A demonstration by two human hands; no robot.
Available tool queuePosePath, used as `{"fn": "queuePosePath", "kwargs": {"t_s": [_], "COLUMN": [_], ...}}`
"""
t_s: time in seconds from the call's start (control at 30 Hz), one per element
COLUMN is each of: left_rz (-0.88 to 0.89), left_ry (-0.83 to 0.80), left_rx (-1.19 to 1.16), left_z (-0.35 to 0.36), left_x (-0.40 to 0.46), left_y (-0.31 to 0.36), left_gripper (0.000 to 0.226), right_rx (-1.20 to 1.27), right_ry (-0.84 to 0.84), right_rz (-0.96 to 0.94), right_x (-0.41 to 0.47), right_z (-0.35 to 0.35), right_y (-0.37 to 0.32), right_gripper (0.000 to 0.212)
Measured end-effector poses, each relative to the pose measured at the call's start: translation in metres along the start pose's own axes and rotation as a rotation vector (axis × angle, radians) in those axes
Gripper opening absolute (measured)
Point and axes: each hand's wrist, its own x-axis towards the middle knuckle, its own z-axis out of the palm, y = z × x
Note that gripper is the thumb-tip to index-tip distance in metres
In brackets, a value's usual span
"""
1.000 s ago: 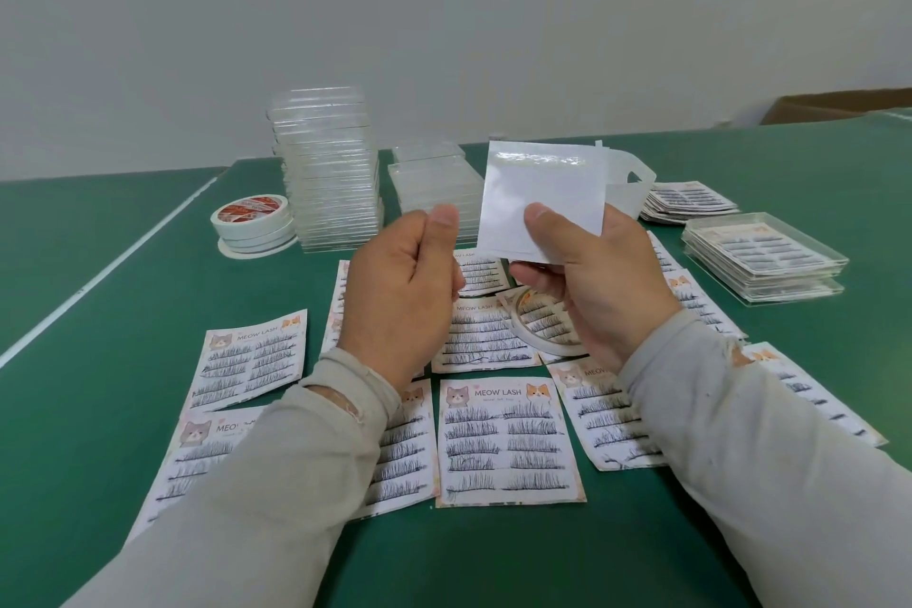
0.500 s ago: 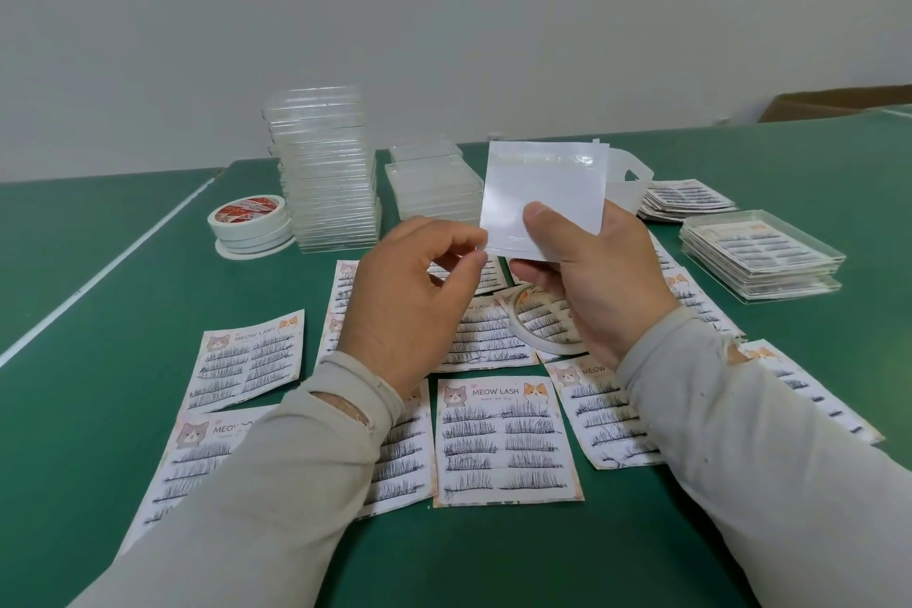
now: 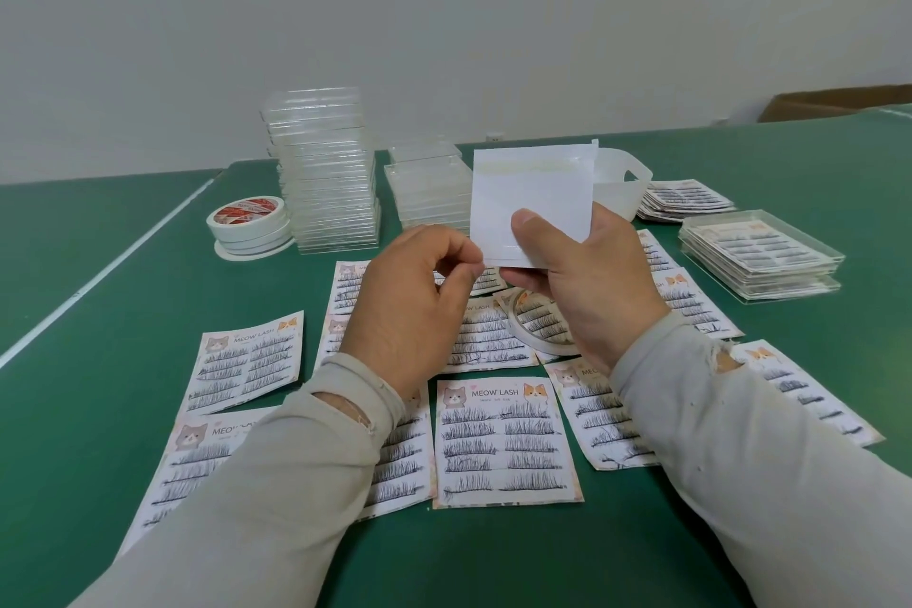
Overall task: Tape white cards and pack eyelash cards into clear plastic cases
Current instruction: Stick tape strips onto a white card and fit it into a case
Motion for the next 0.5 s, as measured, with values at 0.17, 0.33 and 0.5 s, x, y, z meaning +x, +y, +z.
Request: {"fn": "queuePosePath", "kwargs": {"t_s": [0.17,0.33,0.5], "left_rz": [0.034,0.002,-0.056], "left_ry": [0.025,0.024,0.019], "left_rx": [-0.046,-0.063,-0.1], "left_z": [-0.0005,-0.0008,-0.0015], "left_x": [-0.0009,-0.0009,0.0003], "left_y": [-0.0002,-0.0002,0.0014], "left_gripper": [0.022,0.021,0.027], "right_rx": [-0.005,0.0,-0.007], "right_ry": [0.028,0.023,-0.006], "right_rz": [-0.016,-0.016,-0.025], "right_x": [0.0009,0.0008,-0.0001], "right_z": [-0.0009,-0.0003,0.0], "right_y": [0.0006,0.0011,0.0017], "right_gripper": [0.009,0.009,0.009]}}
